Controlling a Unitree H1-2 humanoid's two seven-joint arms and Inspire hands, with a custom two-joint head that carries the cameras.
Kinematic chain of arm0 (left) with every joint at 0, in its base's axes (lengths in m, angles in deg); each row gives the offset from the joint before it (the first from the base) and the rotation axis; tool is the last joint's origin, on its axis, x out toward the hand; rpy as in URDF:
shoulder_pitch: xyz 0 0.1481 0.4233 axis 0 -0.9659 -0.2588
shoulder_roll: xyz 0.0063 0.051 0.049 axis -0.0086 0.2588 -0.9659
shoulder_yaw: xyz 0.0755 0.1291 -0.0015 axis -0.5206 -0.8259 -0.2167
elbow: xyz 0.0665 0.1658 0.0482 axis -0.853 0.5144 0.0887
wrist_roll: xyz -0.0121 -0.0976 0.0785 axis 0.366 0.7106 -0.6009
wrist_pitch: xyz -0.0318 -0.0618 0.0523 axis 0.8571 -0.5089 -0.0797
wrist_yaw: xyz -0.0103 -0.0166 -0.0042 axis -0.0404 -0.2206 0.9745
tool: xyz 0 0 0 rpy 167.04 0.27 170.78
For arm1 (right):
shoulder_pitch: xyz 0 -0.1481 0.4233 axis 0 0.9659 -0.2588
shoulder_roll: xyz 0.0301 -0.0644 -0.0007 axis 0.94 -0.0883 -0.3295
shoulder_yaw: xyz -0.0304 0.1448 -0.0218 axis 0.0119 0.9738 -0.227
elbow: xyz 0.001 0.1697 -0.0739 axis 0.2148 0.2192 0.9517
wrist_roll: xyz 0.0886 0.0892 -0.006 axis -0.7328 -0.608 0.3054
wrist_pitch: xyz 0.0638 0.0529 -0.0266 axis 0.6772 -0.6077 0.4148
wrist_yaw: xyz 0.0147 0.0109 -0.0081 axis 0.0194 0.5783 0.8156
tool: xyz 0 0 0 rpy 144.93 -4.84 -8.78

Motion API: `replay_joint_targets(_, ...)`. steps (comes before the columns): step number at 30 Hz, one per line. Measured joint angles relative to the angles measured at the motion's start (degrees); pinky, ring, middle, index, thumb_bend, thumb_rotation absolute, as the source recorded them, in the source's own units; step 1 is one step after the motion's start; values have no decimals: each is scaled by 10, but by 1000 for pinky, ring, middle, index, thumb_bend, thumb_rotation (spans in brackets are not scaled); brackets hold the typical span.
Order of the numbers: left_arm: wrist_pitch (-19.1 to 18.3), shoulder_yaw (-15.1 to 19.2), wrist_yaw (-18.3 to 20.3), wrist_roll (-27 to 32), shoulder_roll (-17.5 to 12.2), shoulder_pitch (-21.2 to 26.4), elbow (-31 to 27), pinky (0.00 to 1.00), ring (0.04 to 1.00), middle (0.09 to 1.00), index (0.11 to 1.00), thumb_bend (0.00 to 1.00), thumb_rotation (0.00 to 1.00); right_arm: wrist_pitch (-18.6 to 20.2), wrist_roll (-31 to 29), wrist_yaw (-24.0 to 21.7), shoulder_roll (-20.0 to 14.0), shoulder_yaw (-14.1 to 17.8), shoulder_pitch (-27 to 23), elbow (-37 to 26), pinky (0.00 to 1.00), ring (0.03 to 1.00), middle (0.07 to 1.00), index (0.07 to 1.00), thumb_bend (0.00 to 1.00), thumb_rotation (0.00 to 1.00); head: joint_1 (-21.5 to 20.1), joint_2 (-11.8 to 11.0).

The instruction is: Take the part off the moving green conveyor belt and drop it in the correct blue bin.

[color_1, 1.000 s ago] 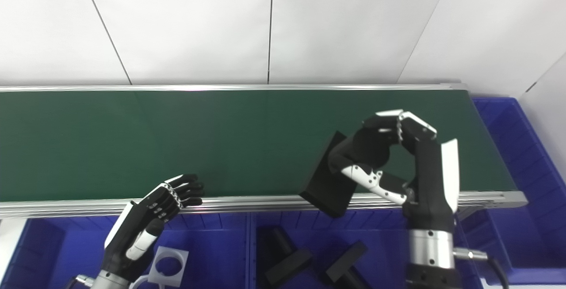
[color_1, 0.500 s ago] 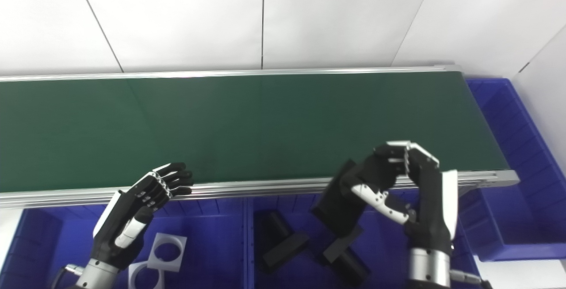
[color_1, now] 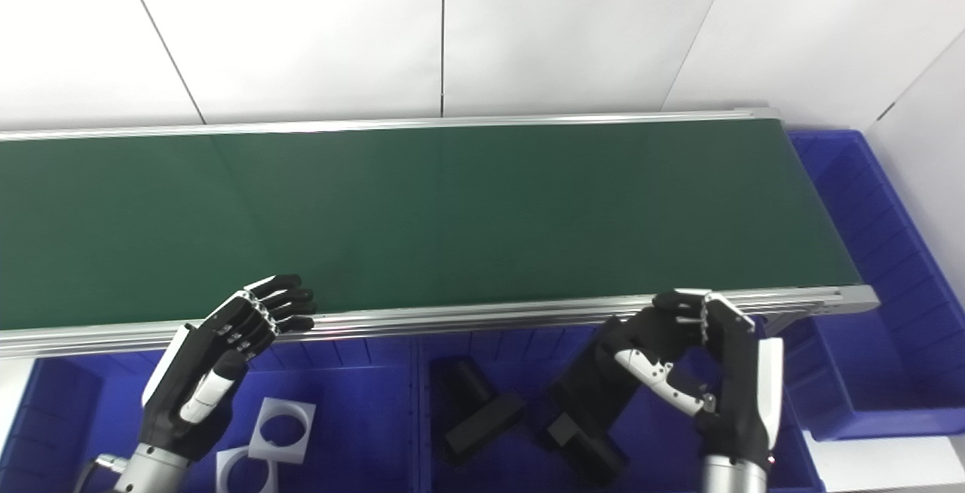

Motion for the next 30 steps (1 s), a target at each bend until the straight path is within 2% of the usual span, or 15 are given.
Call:
replay_joint_targets(15, -2, 6, 4, 3, 0, -1, 0, 692, 726, 746, 768, 810, 689, -22, -11, 54, 2, 32, -3, 133, 373, 428, 490, 509, 519, 0, -1, 3)
replay_joint_targets(30, -8, 9, 7, 3, -1, -2, -1, 690, 725, 747, 769, 821, 693, -56, -15, 87, -1, 36, -24, 228, 383, 431, 488, 508, 520, 0, 3, 4)
